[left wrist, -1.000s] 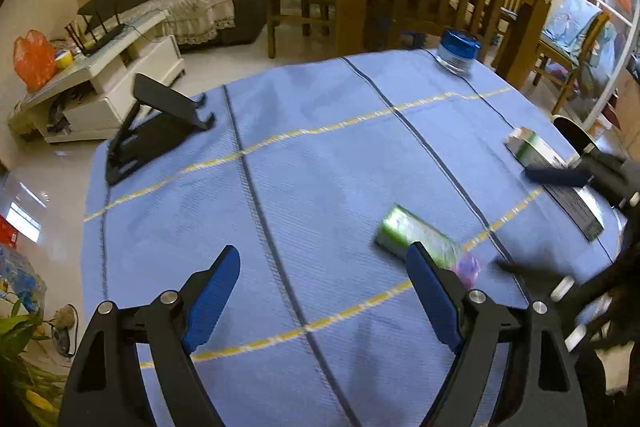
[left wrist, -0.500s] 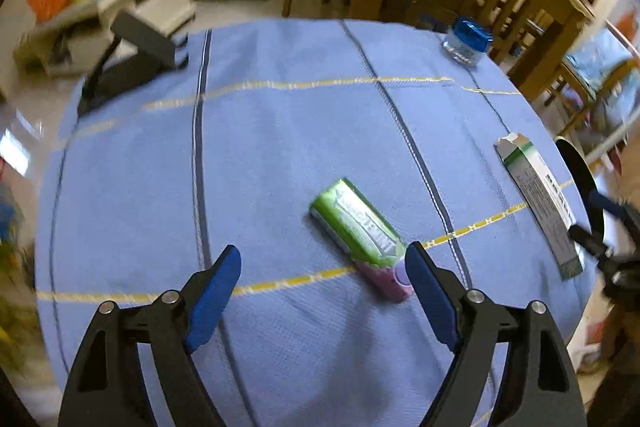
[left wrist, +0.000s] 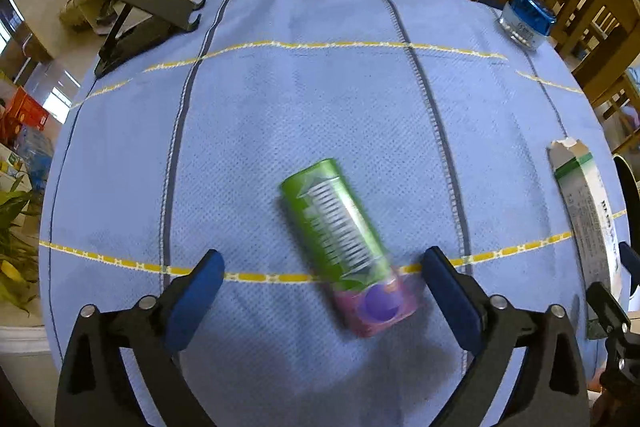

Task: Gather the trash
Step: 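Grasp the gum pack with the left gripper while the right gripper grasps the ointment box, then carry the gum pack and ointment box to the bin and open both grippers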

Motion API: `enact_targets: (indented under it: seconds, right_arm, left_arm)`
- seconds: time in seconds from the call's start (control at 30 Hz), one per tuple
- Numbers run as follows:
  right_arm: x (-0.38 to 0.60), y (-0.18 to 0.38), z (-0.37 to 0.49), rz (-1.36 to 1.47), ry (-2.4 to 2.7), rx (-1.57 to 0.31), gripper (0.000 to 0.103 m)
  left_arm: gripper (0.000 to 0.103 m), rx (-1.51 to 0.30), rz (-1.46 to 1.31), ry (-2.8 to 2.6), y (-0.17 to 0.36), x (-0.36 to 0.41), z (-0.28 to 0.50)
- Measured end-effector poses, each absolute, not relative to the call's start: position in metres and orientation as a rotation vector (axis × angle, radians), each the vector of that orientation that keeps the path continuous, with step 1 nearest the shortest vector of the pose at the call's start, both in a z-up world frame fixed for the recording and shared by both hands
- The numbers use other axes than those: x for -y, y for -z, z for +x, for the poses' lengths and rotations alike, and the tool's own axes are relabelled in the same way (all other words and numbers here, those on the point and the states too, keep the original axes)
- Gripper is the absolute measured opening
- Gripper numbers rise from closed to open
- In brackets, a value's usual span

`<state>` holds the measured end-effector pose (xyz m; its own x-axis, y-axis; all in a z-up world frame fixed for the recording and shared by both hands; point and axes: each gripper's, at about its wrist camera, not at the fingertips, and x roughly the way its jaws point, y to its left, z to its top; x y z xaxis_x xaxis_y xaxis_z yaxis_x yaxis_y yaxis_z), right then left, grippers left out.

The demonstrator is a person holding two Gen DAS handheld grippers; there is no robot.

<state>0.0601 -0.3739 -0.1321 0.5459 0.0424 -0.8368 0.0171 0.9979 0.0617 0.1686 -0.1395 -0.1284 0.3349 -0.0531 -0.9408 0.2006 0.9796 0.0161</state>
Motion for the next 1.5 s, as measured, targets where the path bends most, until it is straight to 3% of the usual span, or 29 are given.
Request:
enact_targets:
  seconds: [0.07,0.17,0.2,0.47,0.87,1.5]
  right_arm:
    - [0.373,0.131,0.060,0.065,-0.026,-0.994,0.072]
    - [0.374,0.129,0.063,0.055,-0.025,-0.994,0.070]
    - [0.375,0.130,0.065,0.061,-0.029,-0.998,0.066]
    - [0.362,0.133,0.066,0.067,-0.093,-1.030,0.046]
    - [0.384,0.102,0.028,0.071,0.000,-0.917,0.046]
    - [0.556,0.085,-0.069,0.253,0.374,-0.779,0.046]
  left_arm:
    - [0.077,-1.196,0.163,0.210,0.125,0.144,0.164]
    - [0.040,-1.169,0.199,0.280,0.120,0.151,0.157]
    - [0.036,-1.175,0.199,0.310,0.119,0.152,0.155]
    - [0.033,-1.170,0.194,0.405,0.118,0.150,0.157]
    - [0.031,-0.961,0.306,0.476,0.070,0.178,0.134]
    - [0.029,-0.767,0.462,0.698,0.035,0.283,0.076]
